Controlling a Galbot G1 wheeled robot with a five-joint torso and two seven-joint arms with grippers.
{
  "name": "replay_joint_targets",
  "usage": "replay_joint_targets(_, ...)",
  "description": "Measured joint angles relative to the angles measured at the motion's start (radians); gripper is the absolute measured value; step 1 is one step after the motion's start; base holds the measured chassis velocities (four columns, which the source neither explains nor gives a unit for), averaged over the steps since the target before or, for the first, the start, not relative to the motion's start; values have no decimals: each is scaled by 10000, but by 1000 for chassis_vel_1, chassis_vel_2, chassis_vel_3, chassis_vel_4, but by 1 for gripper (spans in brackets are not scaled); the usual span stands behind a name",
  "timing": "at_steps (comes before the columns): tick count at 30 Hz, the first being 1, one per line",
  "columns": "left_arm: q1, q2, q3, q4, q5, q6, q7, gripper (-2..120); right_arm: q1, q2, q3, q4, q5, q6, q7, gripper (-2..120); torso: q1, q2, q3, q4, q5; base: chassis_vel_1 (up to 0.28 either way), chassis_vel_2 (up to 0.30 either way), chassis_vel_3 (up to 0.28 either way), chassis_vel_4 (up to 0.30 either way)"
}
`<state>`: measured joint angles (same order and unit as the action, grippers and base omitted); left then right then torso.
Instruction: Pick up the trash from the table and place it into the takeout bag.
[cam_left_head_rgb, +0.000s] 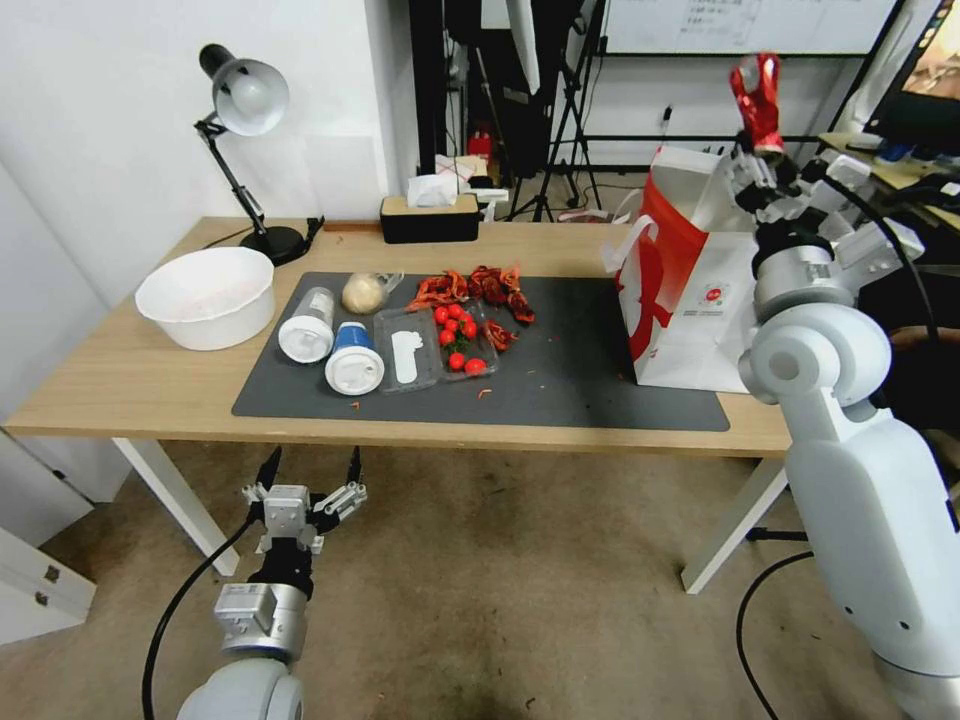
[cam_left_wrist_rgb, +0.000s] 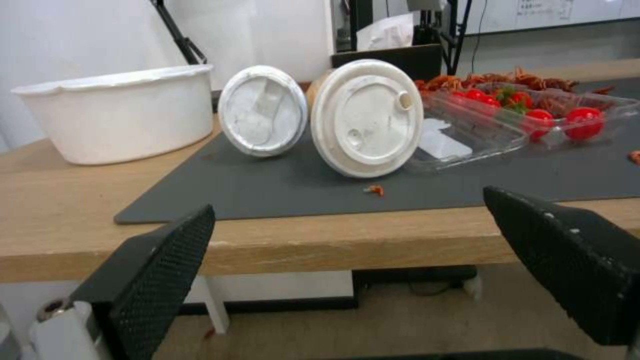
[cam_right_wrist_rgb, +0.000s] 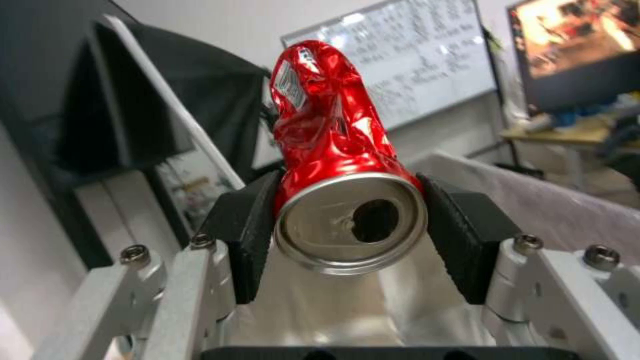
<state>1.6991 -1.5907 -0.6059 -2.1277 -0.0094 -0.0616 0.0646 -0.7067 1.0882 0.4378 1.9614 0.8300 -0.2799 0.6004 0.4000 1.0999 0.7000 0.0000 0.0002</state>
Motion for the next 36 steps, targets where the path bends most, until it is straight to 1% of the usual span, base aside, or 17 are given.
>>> replay_joint_targets(5,6,0,-21,1,0,-21,1,100,29,40,-7,-31,19,-216,293,52,0,0,0,0,0,0,0,0,0)
replay_joint_targets(8,13,0,-34,1,0,-34,1,100,42,62,-13,-47,22,-324,416,73,0,0,0,1,0,0,0,0,0)
replay_joint_targets(9,13,0,-34,1,0,-34,1,100,42,62,-13,-47,22,-324,416,73,0,0,0,1,0,0,0,0,0)
replay_joint_targets(10,17,0,-37,1,0,-39,1,100,49,74,-18,-54,23,-371,473,80,0,0,0,1,0,0,0,0,0)
replay_joint_targets(11,19,0,-39,1,0,-41,0,100,52,78,-20,-56,23,-387,492,80,0,0,0,1,0,0,0,0,0)
replay_joint_targets(13,22,0,-41,1,0,-43,0,100,57,83,-22,-61,23,-410,519,86,0,0,0,1,0,0,0,0,0)
replay_joint_targets(14,35,0,-46,0,0,-48,0,100,69,99,-27,-75,23,-473,587,96,0,0,0,1,-3,0,0,0,0)
replay_joint_targets(16,65,-10,-59,-24,1,-63,1,100,70,122,-28,-113,23,-582,697,100,0,0,0,0,-3,0,0,0,0)
replay_joint_targets(25,63,-31,-59,-85,23,-73,2,100,-35,154,-5,-45,189,-407,590,100,0,0,0,0,-1,0,0,0,0)
replay_joint_targets(27,59,-31,-59,-90,24,-71,4,100,-120,131,40,128,499,-104,263,100,1,0,0,2,-1,0,0,0,0)
replay_joint_targets(29,60,-32,-53,-91,25,-66,6,100,-711,25,157,762,890,708,-1057,100,0,0,-1,1,-3,0,0,0,0)
replay_joint_targets(30,60,-32,-53,-91,25,-66,6,100,-711,25,157,762,890,708,-1057,100,0,0,-1,1,-3,0,0,0,0)
replay_joint_targets(31,59,-32,-50,-91,25,-65,6,100,-1132,-13,183,1081,902,1046,-1681,100,0,1,-1,1,-3,0,0,0,0)
replay_joint_targets(32,56,-19,-48,-91,24,-65,7,100,-1823,-47,179,1476,793,1566,-2524,100,0,1,-1,1,-1,0,0,0,0)
replay_joint_targets(33,56,-19,-48,-91,24,-65,7,100,-1823,-47,179,1476,793,1566,-2524,100,0,1,-1,1,-1,0,0,0,0)
replay_joint_targets(35,31,21,-35,-91,12,-65,15,100,-3526,-51,-37,2226,-256,2617,-3833,100,-3,2,-2,0,-1,0,0,0,0)
replay_joint_targets(36,31,21,-35,-91,12,-65,15,100,-3526,-51,-37,2226,-256,2617,-3833,100,-3,2,-2,0,-1,0,0,0,0)
